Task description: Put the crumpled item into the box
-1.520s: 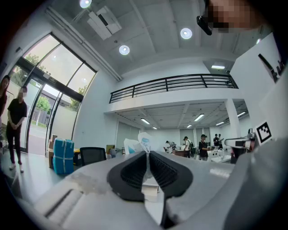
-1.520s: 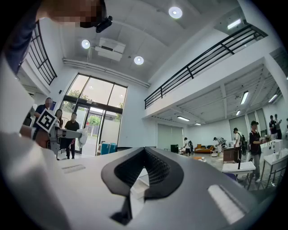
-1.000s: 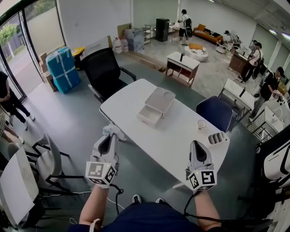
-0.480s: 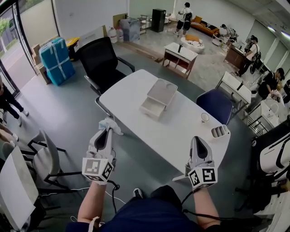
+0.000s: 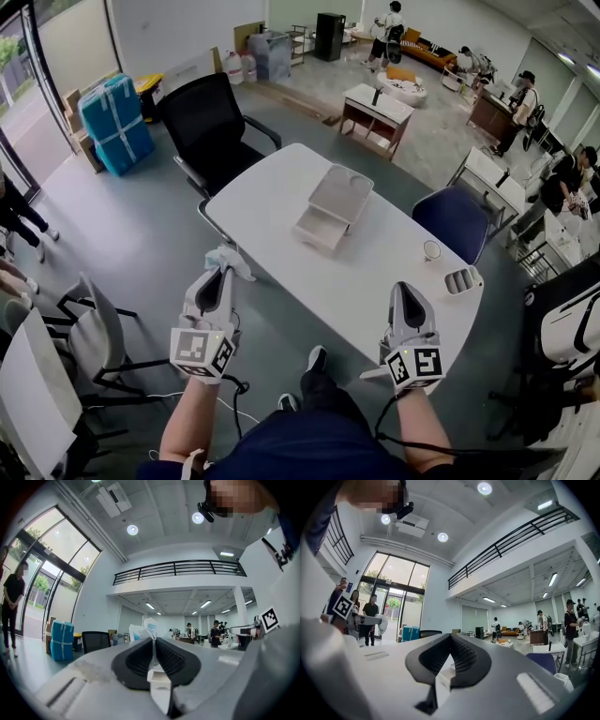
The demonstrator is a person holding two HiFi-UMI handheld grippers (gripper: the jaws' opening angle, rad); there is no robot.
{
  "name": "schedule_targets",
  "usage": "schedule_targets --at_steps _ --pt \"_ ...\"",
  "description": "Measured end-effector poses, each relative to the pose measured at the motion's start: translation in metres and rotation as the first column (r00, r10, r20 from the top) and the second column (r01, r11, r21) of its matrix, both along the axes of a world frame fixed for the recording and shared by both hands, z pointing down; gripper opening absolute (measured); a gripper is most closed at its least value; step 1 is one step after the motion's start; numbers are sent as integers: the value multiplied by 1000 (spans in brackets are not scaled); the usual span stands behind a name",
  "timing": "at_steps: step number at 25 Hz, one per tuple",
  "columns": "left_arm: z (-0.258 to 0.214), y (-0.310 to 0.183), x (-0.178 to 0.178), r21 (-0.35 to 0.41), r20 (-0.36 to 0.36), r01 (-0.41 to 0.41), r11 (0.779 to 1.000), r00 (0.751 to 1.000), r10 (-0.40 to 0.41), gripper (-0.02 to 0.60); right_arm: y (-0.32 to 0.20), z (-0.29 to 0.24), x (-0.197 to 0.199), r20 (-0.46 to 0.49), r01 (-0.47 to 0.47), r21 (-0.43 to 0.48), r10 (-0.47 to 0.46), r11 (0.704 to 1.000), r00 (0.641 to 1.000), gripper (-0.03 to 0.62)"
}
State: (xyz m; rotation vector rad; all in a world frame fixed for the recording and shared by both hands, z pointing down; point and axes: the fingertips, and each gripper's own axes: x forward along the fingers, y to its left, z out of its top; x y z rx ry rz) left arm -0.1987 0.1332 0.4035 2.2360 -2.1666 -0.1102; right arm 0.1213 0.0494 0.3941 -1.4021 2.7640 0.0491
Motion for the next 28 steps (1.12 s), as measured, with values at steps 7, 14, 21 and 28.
schedule_targets --at_steps 7,14,21,28 --pt "-2 -56 -8 -12 26 19 1000 999 -18 26 -64 3 -26 29 51 4 -51 999 998 2" --pt "-7 -126 -15 -18 20 43 999 999 -43 26 -136 0 -34 51 74 -4 -74 997 996 2" --pt "-2 -188 -5 -34 37 34 999 999 -32 26 -195 13 -26 69 63 -28 -61 998 996 2" --pt "12 -229 5 -69 31 -5 998 1000 7 26 -222 24 -17 65 30 -59 -26 998 998 2"
